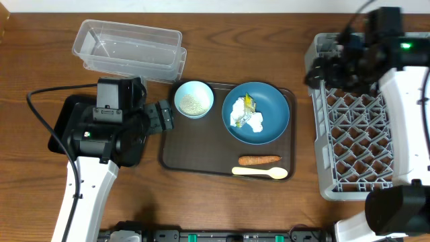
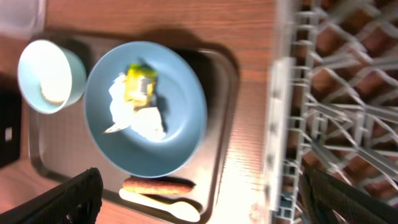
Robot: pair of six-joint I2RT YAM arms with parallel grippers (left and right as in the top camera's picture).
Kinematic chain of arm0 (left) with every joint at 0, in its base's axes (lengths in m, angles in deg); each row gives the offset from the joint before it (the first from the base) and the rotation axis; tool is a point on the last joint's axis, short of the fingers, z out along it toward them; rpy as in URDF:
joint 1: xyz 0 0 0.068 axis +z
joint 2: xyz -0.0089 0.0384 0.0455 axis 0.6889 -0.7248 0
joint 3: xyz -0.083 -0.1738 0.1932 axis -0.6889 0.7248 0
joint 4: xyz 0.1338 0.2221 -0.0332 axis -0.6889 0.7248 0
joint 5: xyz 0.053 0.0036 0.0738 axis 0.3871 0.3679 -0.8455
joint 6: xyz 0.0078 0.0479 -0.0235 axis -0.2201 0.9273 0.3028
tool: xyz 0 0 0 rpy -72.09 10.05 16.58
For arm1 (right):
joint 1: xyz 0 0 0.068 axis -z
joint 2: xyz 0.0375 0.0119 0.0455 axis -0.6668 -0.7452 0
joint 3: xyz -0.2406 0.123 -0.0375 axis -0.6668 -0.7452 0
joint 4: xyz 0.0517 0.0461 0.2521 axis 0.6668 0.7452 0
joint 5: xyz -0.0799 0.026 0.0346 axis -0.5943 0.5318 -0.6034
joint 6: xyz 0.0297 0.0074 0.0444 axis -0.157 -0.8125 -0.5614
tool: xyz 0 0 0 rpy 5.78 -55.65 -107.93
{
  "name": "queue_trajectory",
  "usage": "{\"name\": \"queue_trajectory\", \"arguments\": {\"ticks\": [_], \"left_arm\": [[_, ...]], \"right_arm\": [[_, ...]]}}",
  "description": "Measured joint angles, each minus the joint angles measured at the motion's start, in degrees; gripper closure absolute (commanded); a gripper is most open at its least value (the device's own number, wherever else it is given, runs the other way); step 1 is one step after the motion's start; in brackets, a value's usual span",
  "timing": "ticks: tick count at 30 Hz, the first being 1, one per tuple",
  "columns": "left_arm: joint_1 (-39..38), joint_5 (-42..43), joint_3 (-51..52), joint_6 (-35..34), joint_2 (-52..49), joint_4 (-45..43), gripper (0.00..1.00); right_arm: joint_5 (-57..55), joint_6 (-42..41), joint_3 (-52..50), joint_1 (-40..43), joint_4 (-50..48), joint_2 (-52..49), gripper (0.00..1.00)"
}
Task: Sort waste into correct bins and load items into the dishwasher rack
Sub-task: 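Move the right gripper from the rack over the blue plate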
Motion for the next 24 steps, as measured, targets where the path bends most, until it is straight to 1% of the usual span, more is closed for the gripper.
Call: {"name": "queue_trajectory", "arguments": {"ticks": [6, 11, 17, 24], "left_arm": [[0.0, 0.0, 0.0, 0.0, 0.0, -0.8, 0.11], [0.0, 0.0, 0.0, 0.0, 0.0, -1.0, 0.11], [0.0, 0.0, 0.0, 0.0, -0.3, -3.0, 0.11], [0.0, 0.0, 0.0, 0.0, -3.5, -5.8, 0.11]], "right_arm": [[-2.3, 0.3, 0.0, -6.2, -1.6, -0.5, 0.02], [-3.0, 0.4, 0.0, -8.9, -2.5, -0.9, 0.02], [-3.4, 0.4, 0.0, -10.1, -2.0, -0.9, 0.02], [-3.4, 0.4, 0.0, -10.1, -1.2, -0.9, 0.02]]}}
